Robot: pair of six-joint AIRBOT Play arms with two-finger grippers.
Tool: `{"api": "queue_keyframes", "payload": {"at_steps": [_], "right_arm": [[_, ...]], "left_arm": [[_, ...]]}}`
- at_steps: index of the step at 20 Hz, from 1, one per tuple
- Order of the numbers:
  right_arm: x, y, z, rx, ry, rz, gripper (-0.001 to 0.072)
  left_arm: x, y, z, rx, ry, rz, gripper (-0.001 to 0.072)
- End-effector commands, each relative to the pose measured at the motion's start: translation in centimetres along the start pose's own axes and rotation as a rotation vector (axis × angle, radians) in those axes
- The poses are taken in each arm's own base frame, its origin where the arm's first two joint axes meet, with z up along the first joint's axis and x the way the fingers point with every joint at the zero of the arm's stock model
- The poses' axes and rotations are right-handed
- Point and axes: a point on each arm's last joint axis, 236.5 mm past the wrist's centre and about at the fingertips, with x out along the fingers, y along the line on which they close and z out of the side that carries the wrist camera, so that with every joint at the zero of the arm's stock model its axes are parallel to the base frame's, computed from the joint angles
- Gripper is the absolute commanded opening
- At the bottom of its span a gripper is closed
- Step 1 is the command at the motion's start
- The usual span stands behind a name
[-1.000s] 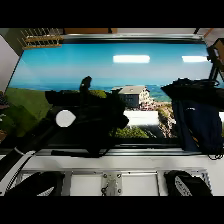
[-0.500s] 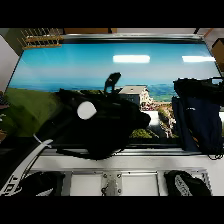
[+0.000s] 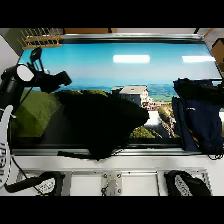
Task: Fold the clothes and pants, and hang the long-sleeved shirts on hangers.
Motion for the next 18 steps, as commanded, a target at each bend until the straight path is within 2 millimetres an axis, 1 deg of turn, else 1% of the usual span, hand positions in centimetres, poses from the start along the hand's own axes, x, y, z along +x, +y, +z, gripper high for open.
{"api": "queue_keyframes", "payload": {"at_steps": [1,2,4,6,8,9,11,12,13,14,15,16,18], "right_arm": [[0.0,0.1,-0.6,0.0,0.025,0.008,0.0015],[0.0,0.1,-0.6,0.0,0.025,0.007,0.0015],[0.1,0.0,-0.7,0.002,0.03,0.005,0.0015],[0.5,-0.2,-1.2,0.013,0.06,0.01,0.0015],[1.3,-0.8,-2.2,0.031,0.112,0.015,0.0014],[1.8,-1.6,-2.8,0.04,0.136,-0.001,0.0014],[3.0,-4.1,-4.8,0.063,0.204,-0.056,0.0014],[3.6,-5.7,-6.2,0.095,0.245,-0.105,0.0014],[4.1,-7.2,-7.6,0.115,0.285,-0.156,0.0014],[4.6,-8.5,-9.1,0.103,0.327,-0.206,0.0014],[5.1,-9.4,-10.3,0.084,0.358,-0.239,0.0014],[5.8,-9.8,-11.3,0.078,0.379,-0.259,0.0014],[7.5,-9.4,-12.0,0.066,0.384,-0.256,0.0014]], "left_arm": [[4.1,7.2,0.2,-0.217,0.096,-0.027,0.0701],[5.4,8.0,-0.1,-0.261,0.123,-0.042,0.0701],[7.7,8.7,-1.2,-0.303,0.174,-0.057,0.0701],[9.4,8.1,-2.2,-0.289,0.211,-0.076,0.0701],[10.5,7.2,-2.3,-0.28,0.207,-0.09,0.0701],[10.8,6.8,-2.2,-0.268,0.198,-0.089,0.0657],[10.9,6.2,-1.7,-0.255,0.174,-0.092,0.0181],[10.7,6.0,-1.2,-0.25,0.166,-0.096,0.0046],[10.3,5.6,-0.6,-0.239,0.159,-0.104,0.0018],[9.5,5.0,0.4,-0.221,0.144,-0.115,0.0018],[8.6,4.1,1.6,-0.188,0.12,-0.129,0.0018],[7.6,2.7,3.2,-0.141,0.085,-0.147,0.0018],[5.5,-0.6,6.2,-0.05,0.006,-0.186,0.0018]]}}
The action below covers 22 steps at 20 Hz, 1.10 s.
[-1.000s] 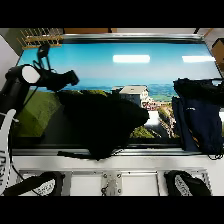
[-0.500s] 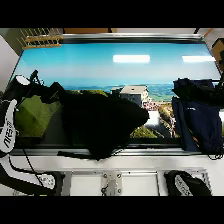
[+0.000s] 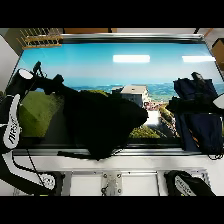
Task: Fold the clothes and pants, and hang the long-sleeved shirts on hangers.
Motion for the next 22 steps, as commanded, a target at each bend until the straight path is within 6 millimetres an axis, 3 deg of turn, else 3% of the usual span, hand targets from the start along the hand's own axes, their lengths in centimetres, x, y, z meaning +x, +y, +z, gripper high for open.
{"api": "queue_keyframes", "payload": {"at_steps": [1,2,3,4,5,9,12,16,20,21,22], "right_arm": [[3.2,-0.8,-0.9,-0.001,0.032,-0.065,0.0014],[4.0,-0.5,-0.8,0.02,0.033,-0.063,0.0023],[4.8,-0.4,-0.8,0.039,0.043,-0.06,0.011],[5.8,-0.4,-1.0,0.068,0.058,-0.048,0.0473],[6.8,-0.3,-1.1,0.102,0.076,-0.026,0.0713],[12.3,-0.1,-1.1,0.262,0.118,0.077,0.0706],[15.6,1.3,-0.6,0.344,0.13,0.196,0.0706],[18.4,2.8,-2.3,0.343,0.234,0.239,0.0706],[19.4,4.7,-3.3,0.294,0.278,0.257,0.0685],[19.4,5.0,-3.4,0.269,0.279,0.262,0.0474],[19.4,5.2,-3.2,0.25,0.273,0.267,0.0201]], "left_arm": [[-2.9,-6.3,3.1,0.158,-0.099,-0.066,0.0018],[-3.7,-8.3,3.8,0.199,-0.132,-0.081,0.0018],[-4.4,-9.9,4.3,0.24,-0.156,-0.097,0.0018],[-4.9,-10.9,4.6,0.27,-0.173,-0.096,0.0018],[-5.2,-11.3,4.8,0.3,-0.186,-0.082,0.0018],[-5.2,-11.3,4.1,0.329,-0.161,-0.058,0.0019],[-4.8,-11.1,3.9,0.326,-0.146,-0.055,0.0018],[-4.8,-11.1,3.8,0.326,-0.143,-0.055,0.0018],[-4.8,-11.1,3.8,0.326,-0.142,-0.055,0.0018],[-4.8,-11.1,3.8,0.326,-0.141,-0.055,0.0019],[-4.8,-11.1,3.8,0.326,-0.141,-0.055,0.0019]]}}
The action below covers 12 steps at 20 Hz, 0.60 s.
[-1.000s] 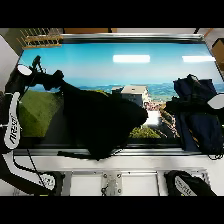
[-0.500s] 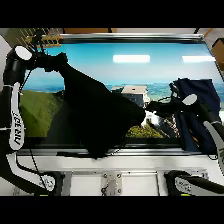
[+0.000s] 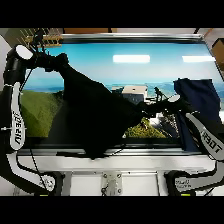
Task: Fold the clothes and pants, and hang the long-sleeved shirts on hangers.
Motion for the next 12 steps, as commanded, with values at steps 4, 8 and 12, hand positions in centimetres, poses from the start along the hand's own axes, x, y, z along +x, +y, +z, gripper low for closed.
{"api": "queue_keyframes", "payload": {"at_steps": [4,8,12], "right_arm": [[-2.1,3.6,2.5,-0.162,-0.07,0.025,0.0012],[-14.2,11.8,6.8,-0.455,-0.32,0.001,0.0012],[-28.6,22.0,4.0,-0.729,-0.626,0.013,0.0012]], "left_arm": [[-1.0,-0.6,0.4,0.009,-0.018,-0.005,0.0018],[-11.4,-6.1,6.2,0.106,-0.28,-0.047,0.0018],[-29.7,-16.2,8.4,0.278,-0.629,-0.144,0.0018]]}}
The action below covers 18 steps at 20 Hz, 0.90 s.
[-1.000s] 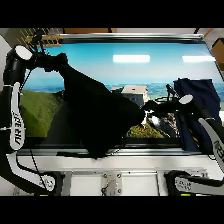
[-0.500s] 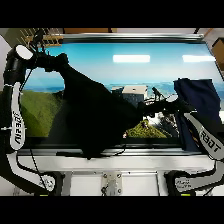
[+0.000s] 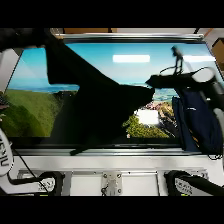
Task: Fold the clothes and pants, and hang the long-sleeved shirts on hangers.
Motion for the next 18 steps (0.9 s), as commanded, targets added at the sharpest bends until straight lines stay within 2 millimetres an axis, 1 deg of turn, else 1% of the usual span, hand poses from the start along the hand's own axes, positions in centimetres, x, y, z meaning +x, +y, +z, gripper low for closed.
{"api": "queue_keyframes", "payload": {"at_steps": [1,2,3,4,5,6,7,8,9,11,13,14,15,16,17,18], "right_arm": [[-11.6,7.6,5.5,-0.234,-0.25,-0.025,0.0012],[-14.3,9.6,5.7,-0.27,-0.306,-0.02,0.0012],[-16.5,10.9,5.5,-0.286,-0.344,-0.025,0.0012],[-18.5,11.7,5.1,-0.292,-0.374,-0.042,0.0012],[-19.9,12.2,4.7,-0.29,-0.392,-0.059,0.0012],[-20.9,12.4,4.2,-0.287,-0.398,-0.076,0.0012],[-21.5,12.4,3.6,-0.282,-0.389,-0.091,0.0012],[-21.4,12.2,3.0,-0.275,-0.366,-0.097,0.0012],[-21.1,11.8,2.4,-0.267,-0.339,-0.105,0.0012],[-20.1,10.5,1.8,-0.252,-0.3,-0.131,0.0012],[-18.9,8.7,1.6,-0.221,-0.264,-0.168,0.0013],[-18.3,8.1,1.6,-0.202,-0.249,-0.175,0.0012],[-17.7,7.6,1.6,-0.191,-0.236,-0.177,0.0012],[-17.1,7.2,1.7,-0.182,-0.225,-0.178,0.0013],[-16.5,6.8,1.9,-0.174,-0.218,-0.179,0.0013],[-16.0,6.4,2.0,-0.158,-0.21,-0.18,0.0013]], "left_arm": [[-13.1,-8.1,7.3,0.124,-0.296,-0.073,0.0019],[-16.5,-9.7,8.1,0.142,-0.366,-0.085,0.0019],[-19.5,-10.8,8.5,0.153,-0.427,-0.094,0.0019],[-22.2,-11.8,8.4,0.161,-0.478,-0.101,0.0019],[-24.4,-12.6,8.1,0.168,-0.518,-0.107,0.0019],[-25.6,-13.0,7.4,0.17,-0.53,-0.109,0.0019],[-26.2,-13.0,6.6,0.168,-0.526,-0.108,0.0019],[-25.8,-12.6,5.6,0.159,-0.505,-0.103,0.0018],[-25.0,-12.0,4.5,0.142,-0.475,-0.096,0.0019],[-21.8,-10.2,2.0,0.07,-0.385,-0.092,0.0018],[-17.5,-9.2,-1.2,-0.022,-0.256,-0.135,0.0018],[-15.1,-9.0,-3.3,-0.071,-0.169,-0.163,0.0018],[-12.8,-9.0,-5.6,-0.095,-0.084,-0.185,0.0018],[-10.2,-9.5,-8.4,-0.098,0.013,-0.203,0.0018],[-8.0,-10.7,-11.0,-0.105,0.091,-0.236,0.0018],[-5.5,-12.3,-13.7,-0.104,0.161,-0.272,0.0018]]}}
